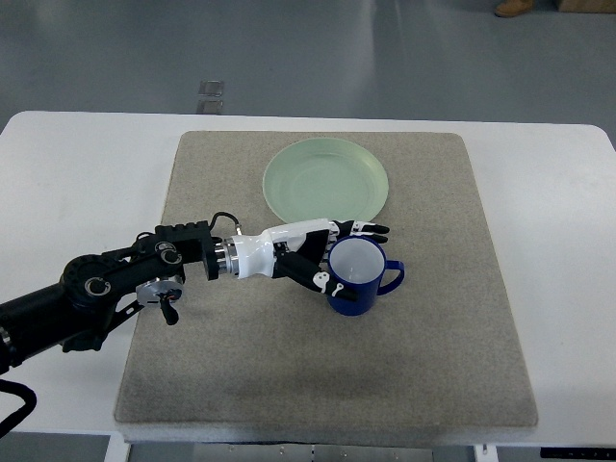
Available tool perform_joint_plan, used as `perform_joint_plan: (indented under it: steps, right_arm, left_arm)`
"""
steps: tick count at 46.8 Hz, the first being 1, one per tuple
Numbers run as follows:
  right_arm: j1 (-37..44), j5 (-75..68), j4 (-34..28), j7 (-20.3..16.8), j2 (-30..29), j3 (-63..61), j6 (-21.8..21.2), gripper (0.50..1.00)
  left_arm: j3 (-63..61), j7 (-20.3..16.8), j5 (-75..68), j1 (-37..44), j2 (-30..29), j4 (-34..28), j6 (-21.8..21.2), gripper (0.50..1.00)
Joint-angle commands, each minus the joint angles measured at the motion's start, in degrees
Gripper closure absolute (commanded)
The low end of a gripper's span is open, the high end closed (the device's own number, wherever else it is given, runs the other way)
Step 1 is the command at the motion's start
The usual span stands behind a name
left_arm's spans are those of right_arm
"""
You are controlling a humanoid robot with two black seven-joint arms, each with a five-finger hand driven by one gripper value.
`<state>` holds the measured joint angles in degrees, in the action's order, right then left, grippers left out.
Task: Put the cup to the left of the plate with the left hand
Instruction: 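Wrap the left hand fingers around the blue mug's body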
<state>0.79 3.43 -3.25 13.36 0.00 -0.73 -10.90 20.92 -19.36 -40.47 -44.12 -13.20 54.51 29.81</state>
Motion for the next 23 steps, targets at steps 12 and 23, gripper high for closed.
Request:
perform_joint_plan:
  steps: [12, 23]
  right_arm:
    - [0.0, 0.0, 0.0, 0.0, 0.0, -0.1, 0.0, 0.568]
    - [0.0, 0.0, 0.0, 0.0, 0.0, -0.1, 0.0, 0.568]
  left_arm:
    - [-0.1, 0.0, -0.6, 0.0, 0.8, -0.5, -2.4, 0.716]
    - [0.0, 0.0, -0.3, 0.0, 1.2, -0.5, -4.7, 0.761]
